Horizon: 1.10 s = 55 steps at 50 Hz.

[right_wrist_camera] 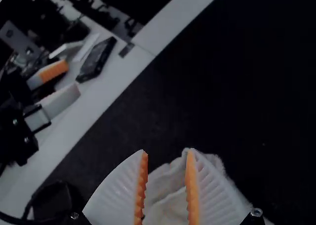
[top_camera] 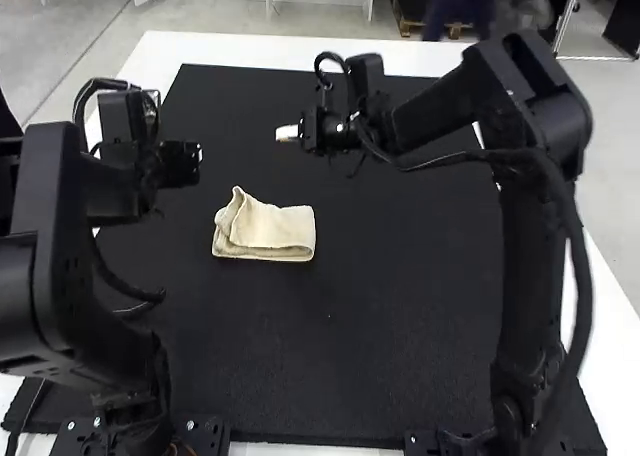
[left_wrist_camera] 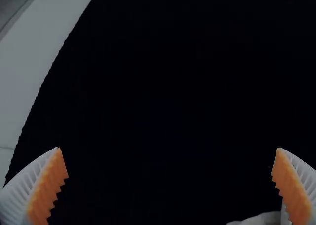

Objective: Fold the towel.

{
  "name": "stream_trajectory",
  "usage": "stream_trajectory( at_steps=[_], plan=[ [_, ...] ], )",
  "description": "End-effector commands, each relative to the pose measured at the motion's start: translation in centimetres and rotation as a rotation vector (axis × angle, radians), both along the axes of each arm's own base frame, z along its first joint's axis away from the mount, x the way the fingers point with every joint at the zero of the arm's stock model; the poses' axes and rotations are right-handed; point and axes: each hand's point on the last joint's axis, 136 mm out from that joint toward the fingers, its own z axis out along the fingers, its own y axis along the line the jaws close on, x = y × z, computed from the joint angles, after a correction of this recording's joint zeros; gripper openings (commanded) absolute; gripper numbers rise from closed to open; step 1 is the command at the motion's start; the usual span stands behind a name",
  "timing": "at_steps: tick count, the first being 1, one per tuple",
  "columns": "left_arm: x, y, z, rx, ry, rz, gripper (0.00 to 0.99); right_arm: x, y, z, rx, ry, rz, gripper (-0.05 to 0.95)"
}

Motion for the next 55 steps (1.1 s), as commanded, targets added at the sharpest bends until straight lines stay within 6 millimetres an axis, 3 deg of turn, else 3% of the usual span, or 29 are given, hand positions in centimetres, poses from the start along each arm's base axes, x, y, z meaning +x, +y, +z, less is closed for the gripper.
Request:
stream_trajectory(
  at_steps=[1,9,20,27,43,55],
  plan=[
    [1.1,-0.9,3.2,0.003,-0.069,-0.016,0.969,1.0,-2.5,5.5,0.061,-0.094,-0.047,0.23],
    [2.1,-2.2,6.3,0.021,-0.117,-0.041,0.969,1.3,-6.3,10.5,0.109,-0.169,-0.117,0.25],
    [2.8,-6.4,11.8,0.041,-0.231,-0.124,0.969,0.8,-12.2,18.1,0.208,-0.272,-0.226,0.29],
    [2.7,-6.4,13.3,0.027,-0.260,-0.116,0.967,0.0,-14.8,20.1,0.240,-0.289,-0.271,0.30],
    [2.0,-8.9,17.5,0.026,-0.358,-0.165,0.967,-2.9,-17.9,24.9,0.311,-0.401,-0.325,0.32],
    [0.6,-8.7,20.2,0.039,-0.441,-0.129,0.967,-5.4,-20.4,27.3,0.344,-0.455,-0.363,0.33]
  ],
)
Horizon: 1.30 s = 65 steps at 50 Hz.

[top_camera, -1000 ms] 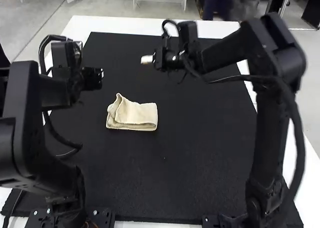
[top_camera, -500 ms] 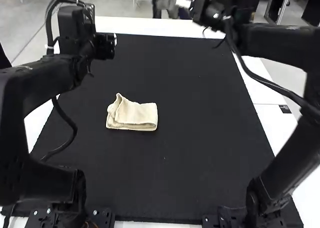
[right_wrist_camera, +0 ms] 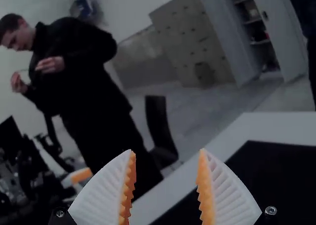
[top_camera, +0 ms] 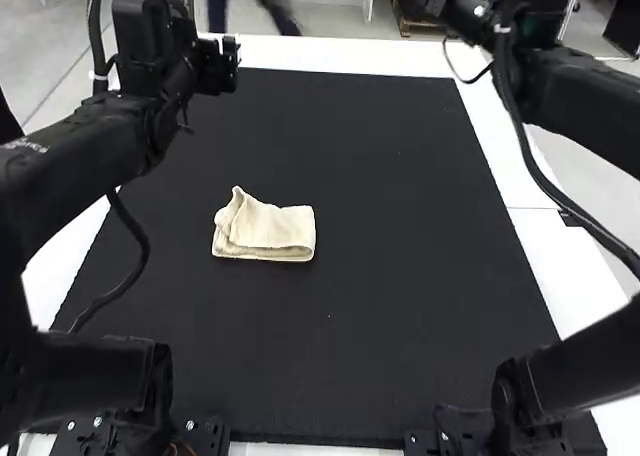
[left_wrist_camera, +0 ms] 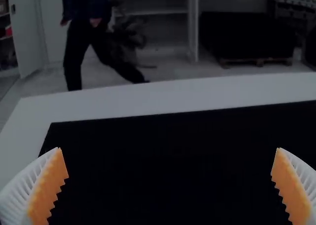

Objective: Fold the towel.

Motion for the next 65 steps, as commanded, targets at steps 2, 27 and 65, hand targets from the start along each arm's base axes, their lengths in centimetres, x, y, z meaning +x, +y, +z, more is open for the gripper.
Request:
stream_trajectory(
  at_steps=[2,27,65],
  plan=[
    [-1.2,0.4,3.6,-0.007,-0.095,0.038,0.967,-2.2,-1.1,1.9,0.027,-0.049,-0.003,0.33],
    [-4.5,2.1,7.0,-0.014,-0.211,0.119,0.967,-7.9,-4.0,4.3,0.079,-0.174,-0.046,0.47],
    [-16.1,4.3,8.8,0.062,-0.532,0.231,0.967,-20.8,-6.3,5.4,0.092,-0.509,-0.120,0.65]
  ],
)
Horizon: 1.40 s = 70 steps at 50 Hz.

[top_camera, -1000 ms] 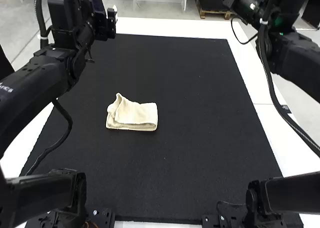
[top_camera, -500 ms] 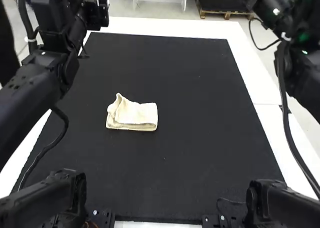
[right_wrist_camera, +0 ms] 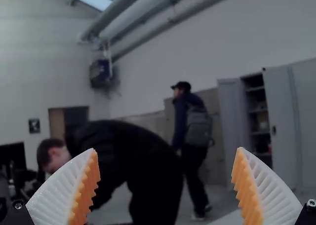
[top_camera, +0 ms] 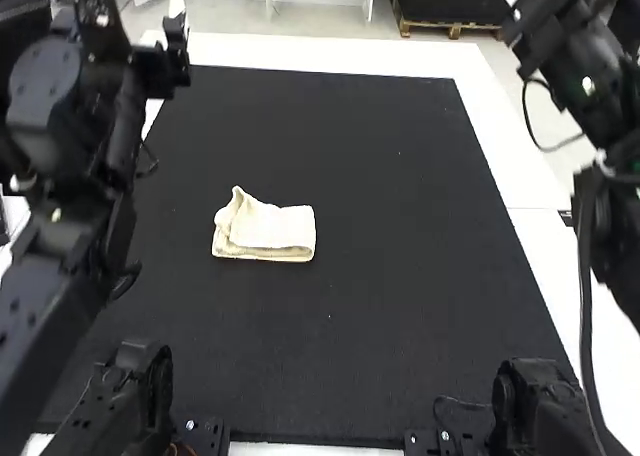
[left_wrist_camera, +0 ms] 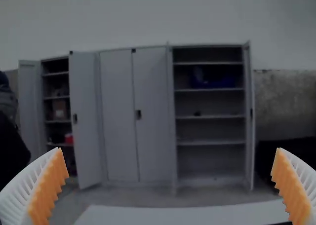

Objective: Fold the towel.

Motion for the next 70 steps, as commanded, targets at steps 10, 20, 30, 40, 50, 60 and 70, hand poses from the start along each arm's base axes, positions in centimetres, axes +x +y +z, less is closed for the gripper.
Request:
stream_trajectory(
  at_steps=[10,20,30,40,50,60,70],
  plan=[
    [-4.9,0.7,1.1,0.032,-0.138,0.047,0.964,-5.2,-1.7,0.7,0.018,-0.188,-0.125,0.73],
    [-6.9,1.1,1.2,0.023,-0.184,0.063,0.954,-6.5,-3.4,1.2,0.040,-0.226,-0.255,0.91],
    [-7.3,1.1,0.7,0.022,-0.194,0.063,0.956,-8.2,-5.2,1.3,0.087,-0.265,-0.364,0.91],
    [-7.3,1.3,0.3,0.008,-0.219,0.067,0.956,-7.3,-6.1,-0.9,0.103,-0.195,-0.418,0.91],
    [-7.9,1.4,0.6,-0.019,-0.253,0.063,0.961,-4.7,-7.3,-3.0,0.078,-0.093,-0.522,0.91],
    [-8.3,1.9,0.1,-0.034,-0.346,0.087,0.961,-2.8,-9.7,-4.2,0.148,-0.093,-0.666,0.91],
    [-7.9,1.4,-2.2,0.025,-0.396,0.101,0.961,-2.4,-10.0,-5.2,0.089,-0.267,-0.772,0.91]
  ],
)
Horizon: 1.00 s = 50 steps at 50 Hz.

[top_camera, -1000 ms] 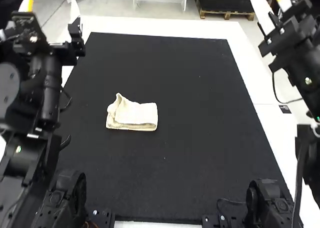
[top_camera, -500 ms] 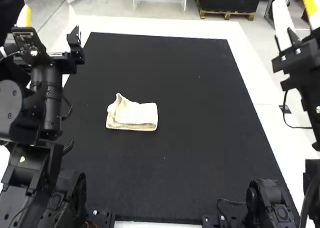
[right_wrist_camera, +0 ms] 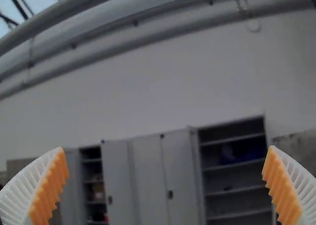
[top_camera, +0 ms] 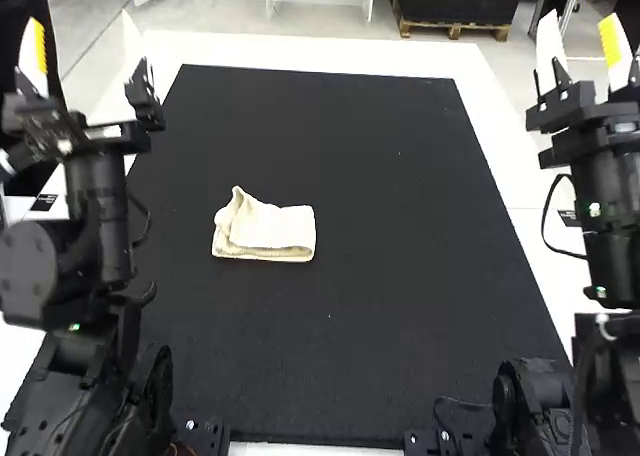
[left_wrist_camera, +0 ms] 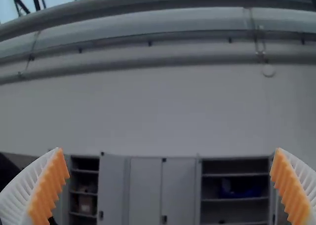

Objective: Fold the towel.

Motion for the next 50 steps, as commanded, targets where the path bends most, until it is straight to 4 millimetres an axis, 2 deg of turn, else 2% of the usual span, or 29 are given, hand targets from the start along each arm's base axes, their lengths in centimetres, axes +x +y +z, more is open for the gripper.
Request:
stream_trajectory(
  at_steps=[1,5,10,13,25,28,34,40,44,47,50],
  plan=[
    [0.4,-0.2,-1.3,0.030,0.009,0.019,0.961,0.4,-0.8,-0.8,-0.077,-0.067,-0.148,0.91],
    [1.3,-0.2,-2.7,0.028,0.044,0.014,0.961,1.7,-1.2,-2.5,-0.084,-0.027,-0.185,0.91],
    [2.2,-0.2,-4.3,0.024,0.082,0.010,0.962,3.7,-3.9,-5.2,-0.018,0.059,-0.331,0.91],
    [3.1,-0.3,-5.3,0.002,0.125,-0.014,0.964,4.5,-4.6,-6.8,-0.026,0.096,-0.383,0.91],
    [7.0,-0.2,-11.4,-0.055,0.412,-0.042,0.969,7.4,-4.6,-13.1,-0.084,0.226,-0.415,0.91],
    [7.6,0.0,-13.2,-0.073,0.485,-0.038,0.972,8.4,-4.8,-14.9,-0.078,0.314,-0.416,0.91],
    [8.2,1.3,-16.3,-0.139,0.607,0.022,0.977,9.7,-4.8,-18.9,-0.086,0.484,-0.394,0.91],
    [8.6,1.4,-18.9,-0.137,0.718,0.036,0.977,10.4,-4.7,-22.8,-0.128,0.642,-0.389,0.91],
    [8.6,1.4,-19.2,-0.136,0.731,0.037,0.975,10.5,-4.7,-24.4,-0.154,0.707,-0.391,0.91],
    [8.6,1.4,-19.2,-0.139,0.731,0.036,0.974,10.5,-4.7,-26.4,-0.197,0.782,-0.396,0.91],
    [8.6,1.3,-19.6,-0.165,0.736,0.018,0.974,10.5,-4.5,-26.4,-0.205,0.783,-0.385,0.91]
  ],
)
